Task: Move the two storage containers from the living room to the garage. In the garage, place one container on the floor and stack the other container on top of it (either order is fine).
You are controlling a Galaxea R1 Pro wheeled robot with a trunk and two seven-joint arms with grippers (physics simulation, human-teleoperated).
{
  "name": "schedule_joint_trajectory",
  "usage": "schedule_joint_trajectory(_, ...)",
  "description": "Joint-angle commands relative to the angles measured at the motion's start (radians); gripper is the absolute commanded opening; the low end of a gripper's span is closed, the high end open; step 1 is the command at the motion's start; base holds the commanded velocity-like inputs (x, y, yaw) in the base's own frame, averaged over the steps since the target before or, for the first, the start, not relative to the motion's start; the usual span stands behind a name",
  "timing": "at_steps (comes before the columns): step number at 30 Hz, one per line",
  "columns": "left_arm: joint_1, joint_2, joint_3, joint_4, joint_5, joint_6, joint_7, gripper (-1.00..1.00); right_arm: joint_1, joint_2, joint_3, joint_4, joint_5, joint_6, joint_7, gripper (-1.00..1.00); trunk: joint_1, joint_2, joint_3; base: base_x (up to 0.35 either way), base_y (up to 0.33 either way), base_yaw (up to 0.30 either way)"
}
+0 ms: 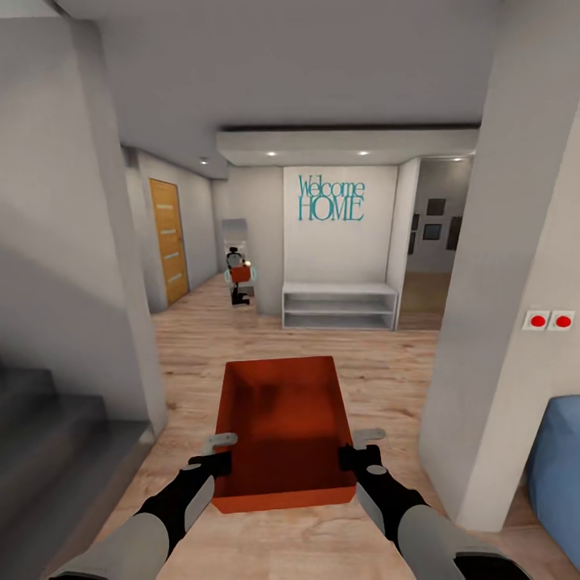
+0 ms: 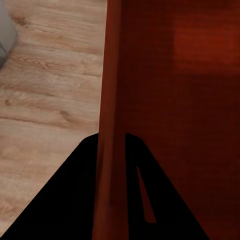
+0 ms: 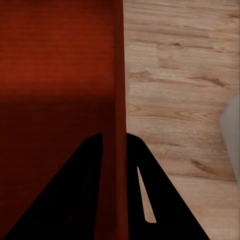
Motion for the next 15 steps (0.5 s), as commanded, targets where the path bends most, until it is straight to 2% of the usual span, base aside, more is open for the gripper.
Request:
schedule_joint_trajectory(1, -0.001, -0.005, -0.003, -0.008, 0.004, 0.005, 0.007, -1.0, 0.0, 0.001, -0.004, 0.004, 0.005, -0.003, 0.003, -1.0, 0.001, -0.001, -0.002, 0.321, 0.0, 0.0)
schedule_joint_trajectory(11, -0.001, -0.005, -0.006, -0.005, 0.011, 0.005, 0.007, -1.0, 0.0, 0.001, -0.004, 0.004, 0.005, 0.001, 0.002, -1.0, 0.001, -0.001, -0.002, 0.321, 0.0, 0.0)
schedule_joint_trajectory(12, -0.001, -0.012, 0.083, -0.026, -0.077, 0.005, 0.007, -1.0, 0.0, 0.002, -0.004, 0.004, 0.005, 0.002, 0.02, -1.0, 0.001, -0.001, -0.002, 0.321, 0.0, 0.0)
schedule_joint_trajectory(15, -0.001, -0.012, 0.083, -0.027, -0.077, 0.005, 0.007, -1.0, 0.0, 0.002, -0.004, 0.004, 0.005, 0.002, 0.019, -1.0, 0.001, -0.001, -0.002, 0.321, 0.0, 0.0)
